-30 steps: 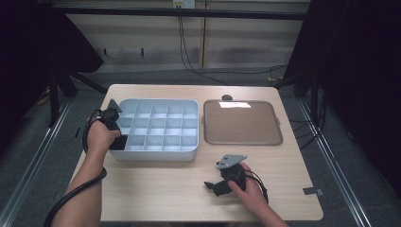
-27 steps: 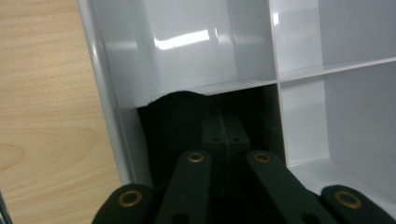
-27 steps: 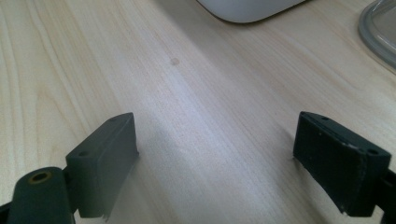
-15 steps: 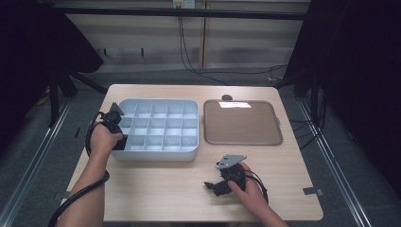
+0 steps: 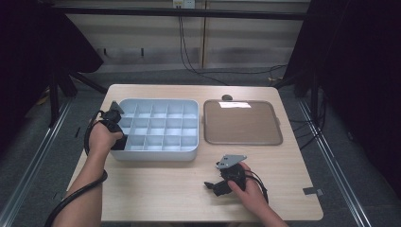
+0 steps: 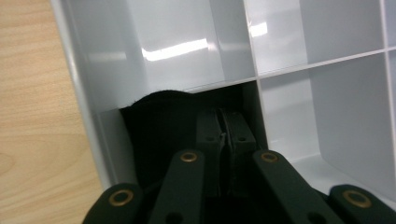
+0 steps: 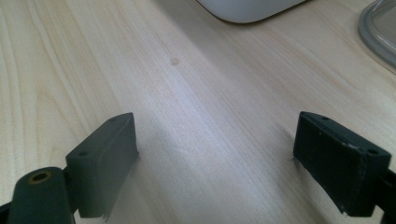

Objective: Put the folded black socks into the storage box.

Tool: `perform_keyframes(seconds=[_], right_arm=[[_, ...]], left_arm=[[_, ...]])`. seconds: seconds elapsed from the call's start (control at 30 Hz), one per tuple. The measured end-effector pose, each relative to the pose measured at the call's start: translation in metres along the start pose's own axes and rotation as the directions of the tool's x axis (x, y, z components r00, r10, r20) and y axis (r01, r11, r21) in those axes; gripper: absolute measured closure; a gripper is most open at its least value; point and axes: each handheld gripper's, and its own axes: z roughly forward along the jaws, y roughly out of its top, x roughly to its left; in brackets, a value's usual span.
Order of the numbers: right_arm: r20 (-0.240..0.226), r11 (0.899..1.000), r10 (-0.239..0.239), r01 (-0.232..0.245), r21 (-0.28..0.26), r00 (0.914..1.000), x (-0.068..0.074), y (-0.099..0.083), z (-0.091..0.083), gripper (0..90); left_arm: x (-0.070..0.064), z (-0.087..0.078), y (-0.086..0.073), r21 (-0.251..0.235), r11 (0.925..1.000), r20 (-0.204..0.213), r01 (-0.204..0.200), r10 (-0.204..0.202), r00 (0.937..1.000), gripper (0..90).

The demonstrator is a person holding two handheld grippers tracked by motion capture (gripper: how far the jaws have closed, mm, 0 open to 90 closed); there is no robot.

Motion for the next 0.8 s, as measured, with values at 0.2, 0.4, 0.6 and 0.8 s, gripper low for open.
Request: perform_keyframes(seconds=[0.2, 0.4, 0.6, 0.8], right_arm=[[0.000, 1.000, 0.000, 0.000, 0.000, 1.0000, 0.000, 0.000, 0.000, 12.9], [0.000, 1.000, 0.000, 0.000, 0.000, 1.0000, 0.000, 0.000, 0.000, 12.9], [-0.001, 1.000, 0.001, -0.001, 0.001, 1.0000, 0.000, 0.000, 0.000, 12.9], [0.000, 1.000, 0.001, -0.001, 0.000, 1.0000, 0.000, 0.000, 0.000, 12.9]], left_arm=[[0.000, -0.012, 0.000, -0.020, 0.9998, -0.002, -0.003, 0.003, 1.0000, 84.5], [-0.002, -0.027, 0.003, -0.035, 0.9993, -0.010, -0.012, 0.012, 0.9999, 84.0], [-0.005, -0.037, 0.003, -0.051, 0.9986, -0.016, -0.018, 0.017, 0.9997, 80.2], [-0.007, -0.044, 0.002, -0.065, 0.9976, -0.014, -0.023, 0.022, 0.9997, 72.2]])
